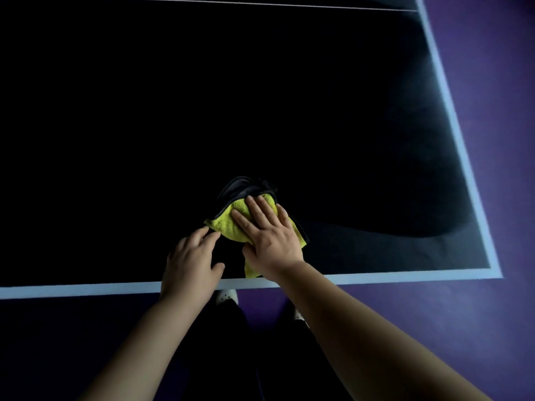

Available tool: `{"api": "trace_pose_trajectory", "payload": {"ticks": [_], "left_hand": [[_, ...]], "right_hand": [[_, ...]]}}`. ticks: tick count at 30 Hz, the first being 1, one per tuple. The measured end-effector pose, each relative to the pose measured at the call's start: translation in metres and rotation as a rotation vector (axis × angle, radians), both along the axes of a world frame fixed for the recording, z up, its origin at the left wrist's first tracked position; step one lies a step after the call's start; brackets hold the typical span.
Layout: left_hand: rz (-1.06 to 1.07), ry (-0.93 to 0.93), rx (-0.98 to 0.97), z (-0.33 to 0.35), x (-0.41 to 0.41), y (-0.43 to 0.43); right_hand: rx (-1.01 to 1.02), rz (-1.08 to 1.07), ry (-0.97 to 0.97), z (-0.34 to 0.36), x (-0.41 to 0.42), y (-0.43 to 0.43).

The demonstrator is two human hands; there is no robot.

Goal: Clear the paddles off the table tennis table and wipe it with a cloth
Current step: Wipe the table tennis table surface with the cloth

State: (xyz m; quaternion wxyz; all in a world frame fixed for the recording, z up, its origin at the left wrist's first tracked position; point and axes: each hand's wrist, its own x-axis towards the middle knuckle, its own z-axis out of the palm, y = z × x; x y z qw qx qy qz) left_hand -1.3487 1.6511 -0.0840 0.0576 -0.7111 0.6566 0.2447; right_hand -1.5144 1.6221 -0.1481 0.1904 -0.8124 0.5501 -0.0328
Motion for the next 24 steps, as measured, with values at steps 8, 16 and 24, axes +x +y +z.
{"api": "trace_pose_trajectory", "payload": {"ticks": [8,16,24], "left_hand": [[-0.181,0.070,-0.065,0.002,-0.144,0.009],[-0.325,0.106,-0.107,-0.004,-0.229,0.024],[-0.320,0.114,-0.110,-0.002,-0.224,0.043]], "right_hand": [[0.011,-0.311,0.117,0.005,-0.199,0.024],[0.074,-0.640,0.168,0.011,-0.340,0.039],[0.154,-0.976,0.097,0.020,-0.346,0.066]]}}
